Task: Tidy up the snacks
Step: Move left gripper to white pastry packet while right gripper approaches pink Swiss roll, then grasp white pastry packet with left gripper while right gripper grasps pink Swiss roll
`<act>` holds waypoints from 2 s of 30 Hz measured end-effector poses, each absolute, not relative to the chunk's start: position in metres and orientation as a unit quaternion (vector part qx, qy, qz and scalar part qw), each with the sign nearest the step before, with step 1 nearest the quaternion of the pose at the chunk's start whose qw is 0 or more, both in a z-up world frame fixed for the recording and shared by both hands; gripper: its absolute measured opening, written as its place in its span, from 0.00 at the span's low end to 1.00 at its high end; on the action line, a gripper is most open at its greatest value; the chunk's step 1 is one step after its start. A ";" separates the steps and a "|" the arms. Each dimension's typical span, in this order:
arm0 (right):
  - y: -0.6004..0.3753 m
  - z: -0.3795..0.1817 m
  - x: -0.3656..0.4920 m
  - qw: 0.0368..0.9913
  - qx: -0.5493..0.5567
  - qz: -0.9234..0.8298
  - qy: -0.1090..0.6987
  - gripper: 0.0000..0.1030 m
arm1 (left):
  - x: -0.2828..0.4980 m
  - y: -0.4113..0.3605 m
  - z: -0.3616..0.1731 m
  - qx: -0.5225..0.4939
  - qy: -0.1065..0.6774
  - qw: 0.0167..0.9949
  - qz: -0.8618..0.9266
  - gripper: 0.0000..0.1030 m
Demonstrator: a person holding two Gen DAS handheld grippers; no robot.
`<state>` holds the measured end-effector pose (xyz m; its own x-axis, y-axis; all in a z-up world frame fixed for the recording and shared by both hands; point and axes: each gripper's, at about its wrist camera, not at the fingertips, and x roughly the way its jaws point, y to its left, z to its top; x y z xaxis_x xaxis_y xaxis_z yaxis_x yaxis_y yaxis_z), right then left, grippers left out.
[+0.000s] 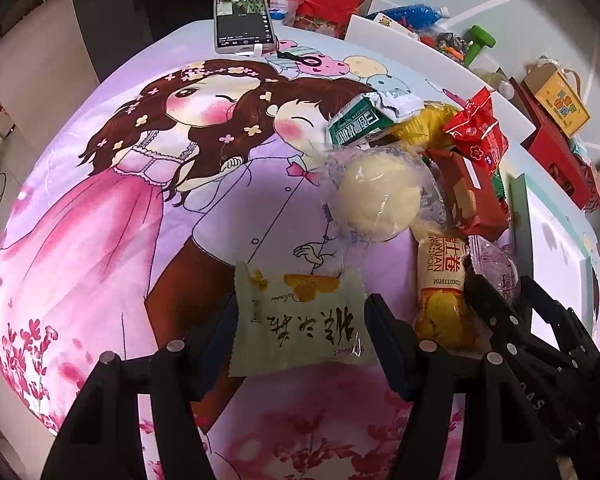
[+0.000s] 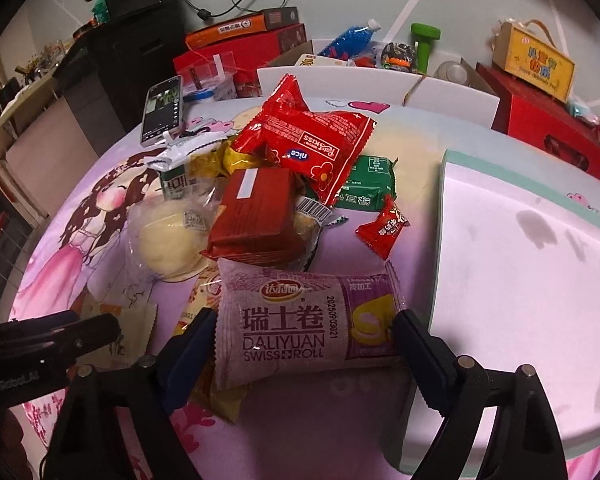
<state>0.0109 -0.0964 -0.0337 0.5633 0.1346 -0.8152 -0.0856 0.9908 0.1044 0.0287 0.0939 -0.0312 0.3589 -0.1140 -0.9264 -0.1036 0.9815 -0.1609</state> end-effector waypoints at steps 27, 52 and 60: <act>-0.100 -0.030 0.007 0.886 0.037 0.052 0.459 0.76 | 0.048 0.058 -0.076 -0.033 0.600 0.799 0.013 0.81; -0.108 -0.003 -0.007 0.898 0.062 0.066 0.431 0.75 | 0.015 0.081 -0.019 -0.064 0.560 0.826 -0.013 0.47; -0.111 0.009 -0.014 0.901 0.072 0.075 0.421 0.71 | 0.003 0.080 0.003 -0.065 0.541 0.838 -0.022 0.32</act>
<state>-0.0144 -0.1113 0.0089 0.6347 0.1962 -0.7474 -0.0755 0.9783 0.1928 0.0027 0.0795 0.0034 0.4128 -0.1069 -0.9045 -0.0344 0.9905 -0.1328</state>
